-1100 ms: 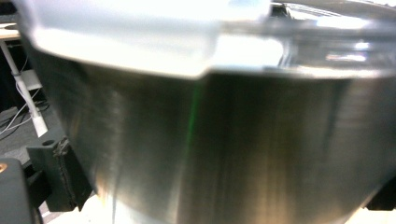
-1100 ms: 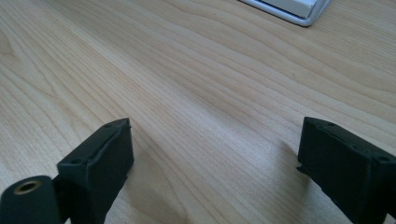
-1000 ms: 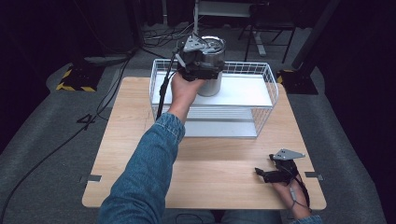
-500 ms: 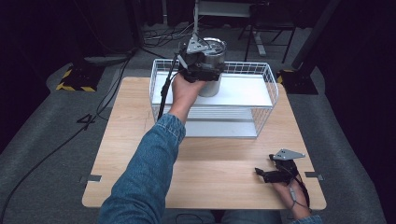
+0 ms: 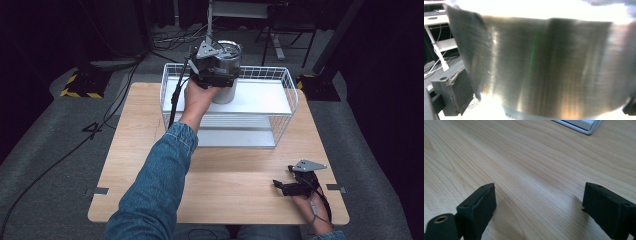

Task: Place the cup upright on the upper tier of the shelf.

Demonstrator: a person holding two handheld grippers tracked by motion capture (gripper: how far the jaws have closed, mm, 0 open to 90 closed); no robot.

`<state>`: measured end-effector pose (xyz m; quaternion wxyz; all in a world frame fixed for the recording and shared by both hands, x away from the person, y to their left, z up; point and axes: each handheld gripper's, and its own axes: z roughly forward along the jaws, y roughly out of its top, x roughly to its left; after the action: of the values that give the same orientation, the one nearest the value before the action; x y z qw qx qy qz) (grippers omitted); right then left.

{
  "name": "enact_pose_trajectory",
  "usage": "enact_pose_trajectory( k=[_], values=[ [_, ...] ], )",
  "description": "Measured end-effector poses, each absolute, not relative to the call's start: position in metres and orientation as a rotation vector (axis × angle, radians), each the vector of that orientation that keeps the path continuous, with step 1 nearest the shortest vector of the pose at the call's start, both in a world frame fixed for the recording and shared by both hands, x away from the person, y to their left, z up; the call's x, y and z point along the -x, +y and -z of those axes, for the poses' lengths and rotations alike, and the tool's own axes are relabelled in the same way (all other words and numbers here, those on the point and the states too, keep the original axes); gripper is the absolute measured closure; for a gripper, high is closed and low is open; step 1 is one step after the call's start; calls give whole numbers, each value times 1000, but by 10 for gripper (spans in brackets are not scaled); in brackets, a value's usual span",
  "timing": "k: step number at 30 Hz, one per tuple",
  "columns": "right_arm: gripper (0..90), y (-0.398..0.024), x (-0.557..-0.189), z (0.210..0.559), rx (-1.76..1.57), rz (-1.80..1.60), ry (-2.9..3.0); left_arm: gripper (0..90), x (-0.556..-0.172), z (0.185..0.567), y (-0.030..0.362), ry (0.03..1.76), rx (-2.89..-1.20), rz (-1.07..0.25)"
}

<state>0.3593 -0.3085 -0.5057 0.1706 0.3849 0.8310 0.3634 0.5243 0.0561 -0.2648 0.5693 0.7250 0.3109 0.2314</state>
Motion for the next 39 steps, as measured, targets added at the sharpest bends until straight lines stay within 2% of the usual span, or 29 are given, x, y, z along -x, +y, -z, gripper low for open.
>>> enact_pose_trajectory(
  k=[20, 39],
  values=[
    [118, -309, -360, 506, -1095, -1034, 2362, 0, -502, 257, 74, 704, -1696, -564],
    [111, -308, -360, 506, -1086, -1031, 2372, 0, -445, 249, 117, 690, -1687, -579]
  ],
)
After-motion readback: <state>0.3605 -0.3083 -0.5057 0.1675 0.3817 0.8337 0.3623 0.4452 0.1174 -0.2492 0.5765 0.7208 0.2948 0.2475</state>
